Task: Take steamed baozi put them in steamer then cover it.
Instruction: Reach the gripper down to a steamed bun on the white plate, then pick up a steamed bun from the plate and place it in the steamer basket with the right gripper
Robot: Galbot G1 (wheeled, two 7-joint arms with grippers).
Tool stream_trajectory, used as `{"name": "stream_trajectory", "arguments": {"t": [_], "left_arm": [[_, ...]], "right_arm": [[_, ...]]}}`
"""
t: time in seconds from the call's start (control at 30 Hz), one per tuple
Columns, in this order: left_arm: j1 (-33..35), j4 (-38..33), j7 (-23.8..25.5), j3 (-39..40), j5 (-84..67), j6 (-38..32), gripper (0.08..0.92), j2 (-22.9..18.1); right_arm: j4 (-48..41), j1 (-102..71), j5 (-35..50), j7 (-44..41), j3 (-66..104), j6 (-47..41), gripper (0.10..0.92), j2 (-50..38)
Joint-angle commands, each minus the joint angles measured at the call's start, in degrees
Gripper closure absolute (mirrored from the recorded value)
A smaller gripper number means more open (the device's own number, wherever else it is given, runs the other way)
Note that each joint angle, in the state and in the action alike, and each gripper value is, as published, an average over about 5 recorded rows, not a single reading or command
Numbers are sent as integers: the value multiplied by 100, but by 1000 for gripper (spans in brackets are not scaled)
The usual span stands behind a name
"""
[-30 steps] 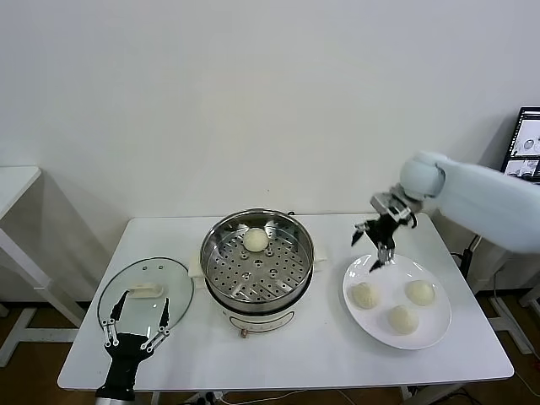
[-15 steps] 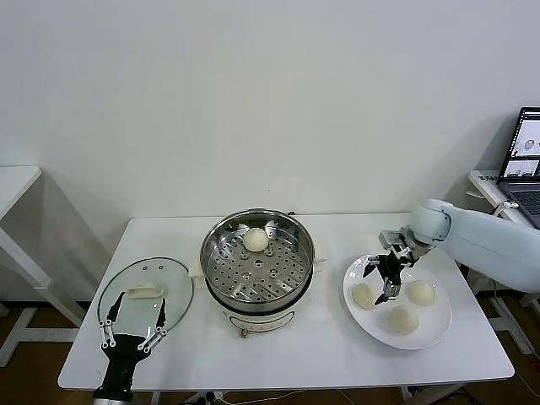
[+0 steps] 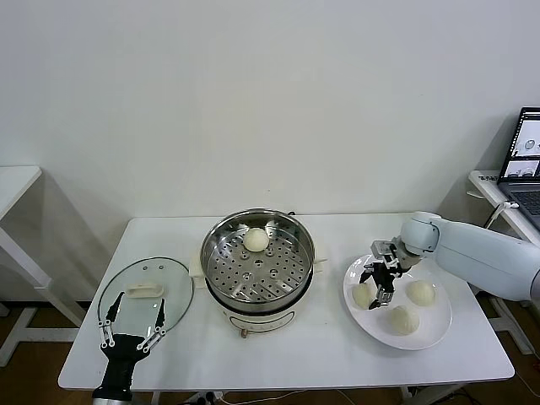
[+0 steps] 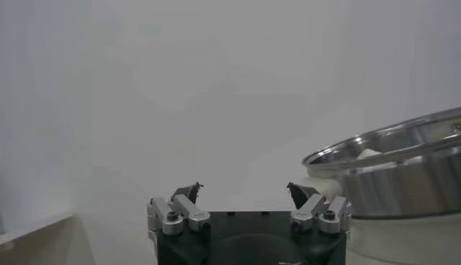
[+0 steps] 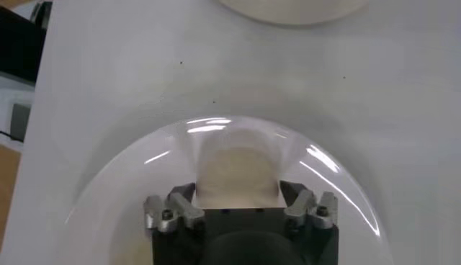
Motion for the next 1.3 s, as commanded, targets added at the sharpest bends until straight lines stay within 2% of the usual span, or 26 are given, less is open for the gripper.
{"name": "stream_trajectory", "arguments": {"t": [0.03,0.2,0.37,0.5,0.63,0.87,1.3], "left_arm": [[-2,6,-1,-6,-8,-3,177,-1],[-10,-13,-5,-10,-17,5,177,5],[-44,-33,-9,23,-18,34,177,22],[-82,-51,-16,56,-19,50,177,35],[-94,-79,-24,71,-21,53,177,53],[-139,-62,-31,122,-21,40,177,64],[-188,-67,-63,121,-57,41,177,103]], "right_arm": [[-30,-65,-61,112,20,-35,338,45],[129,270,-160,-115,56,-17,368,-38],[194,1255,-340,-1015,85,104,380,98],[180,2479,44,-1659,-263,144,380,616],[242,3247,639,-1905,-508,50,381,1287],[423,3625,1496,-1658,-815,-261,381,2486],[575,3027,1872,-747,-1223,-912,388,3673]]}}
